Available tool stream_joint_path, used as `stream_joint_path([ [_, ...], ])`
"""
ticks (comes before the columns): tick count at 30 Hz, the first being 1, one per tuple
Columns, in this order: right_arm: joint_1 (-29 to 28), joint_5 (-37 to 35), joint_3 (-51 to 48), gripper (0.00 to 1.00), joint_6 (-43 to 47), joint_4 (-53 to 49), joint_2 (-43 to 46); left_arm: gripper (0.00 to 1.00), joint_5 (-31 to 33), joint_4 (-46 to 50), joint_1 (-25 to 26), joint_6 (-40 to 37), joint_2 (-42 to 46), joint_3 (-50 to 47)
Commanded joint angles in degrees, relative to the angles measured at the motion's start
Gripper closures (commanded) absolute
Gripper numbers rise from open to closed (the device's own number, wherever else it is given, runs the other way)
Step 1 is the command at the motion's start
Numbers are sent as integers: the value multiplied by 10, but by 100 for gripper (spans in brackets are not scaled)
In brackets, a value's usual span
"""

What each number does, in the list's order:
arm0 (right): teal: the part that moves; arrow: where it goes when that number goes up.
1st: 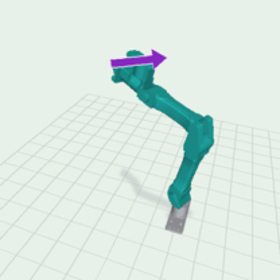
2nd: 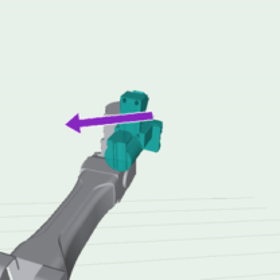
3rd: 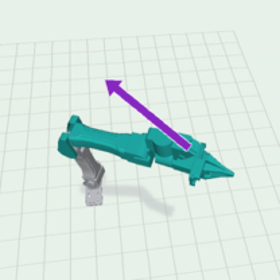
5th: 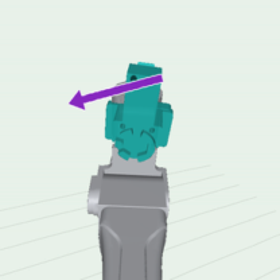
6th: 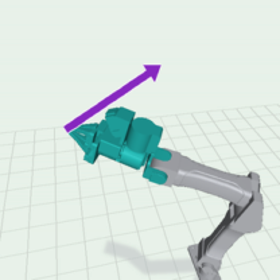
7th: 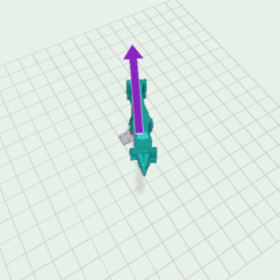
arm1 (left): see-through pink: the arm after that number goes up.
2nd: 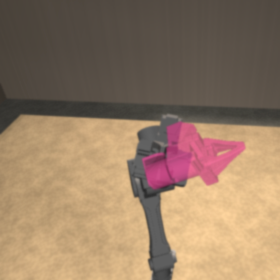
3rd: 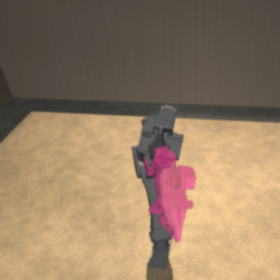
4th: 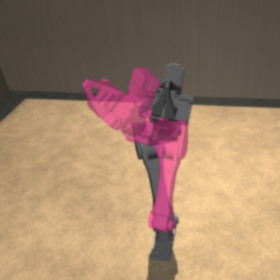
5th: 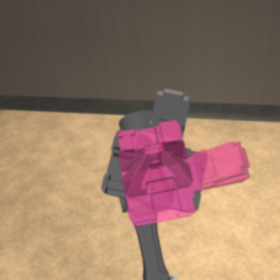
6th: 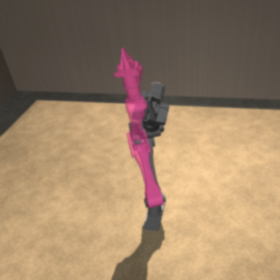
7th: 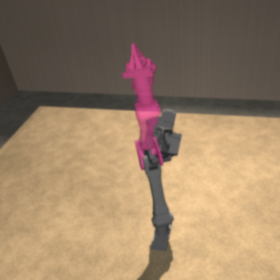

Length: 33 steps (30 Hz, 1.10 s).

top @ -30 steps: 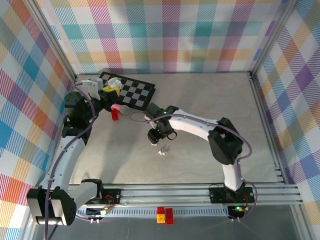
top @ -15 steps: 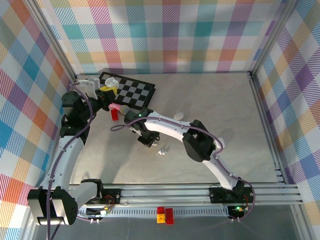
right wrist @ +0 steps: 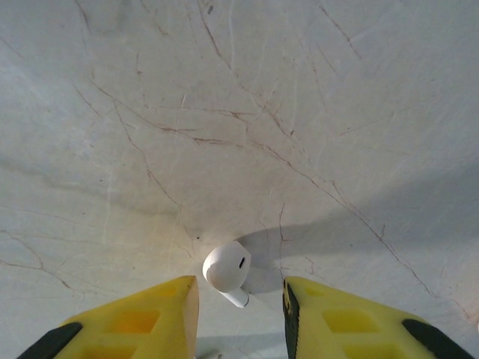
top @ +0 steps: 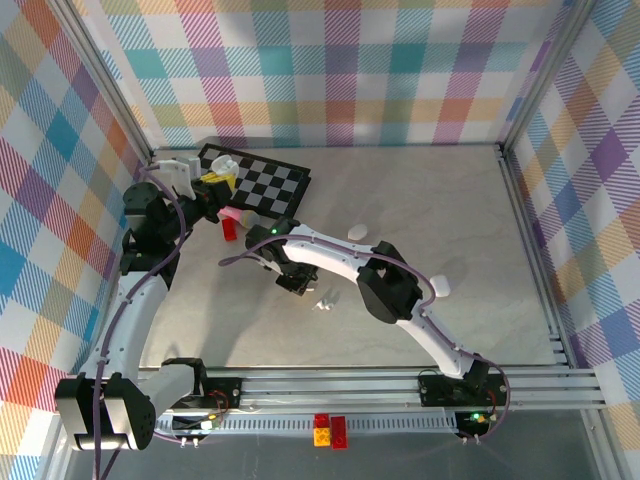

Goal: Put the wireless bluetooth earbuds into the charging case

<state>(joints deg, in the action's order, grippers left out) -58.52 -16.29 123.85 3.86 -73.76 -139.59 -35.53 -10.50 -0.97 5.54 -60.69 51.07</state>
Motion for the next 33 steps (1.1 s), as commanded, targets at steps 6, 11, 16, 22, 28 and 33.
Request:
stream_joint_path([
  [6,-3,11,20,65,11,-17,-22,100,-17,-6,-9,-3,6,11],
  [11,-2,14,24,68,12,-19,-30,100,-17,-7,-9,-2,6,10],
  [16,-2,17,24,69,13,-17,-38,100,-20,-7,-9,-1,5,8],
  [22,0,21,25,75,12,-24,-46,100,-22,-7,-9,-1,5,10],
  [28,5,34,11,77,11,0,-20,100,-27,-7,-9,0,3,10],
  [33,19,59,-51,77,-25,65,47,100,-10,-14,-9,1,9,3],
])
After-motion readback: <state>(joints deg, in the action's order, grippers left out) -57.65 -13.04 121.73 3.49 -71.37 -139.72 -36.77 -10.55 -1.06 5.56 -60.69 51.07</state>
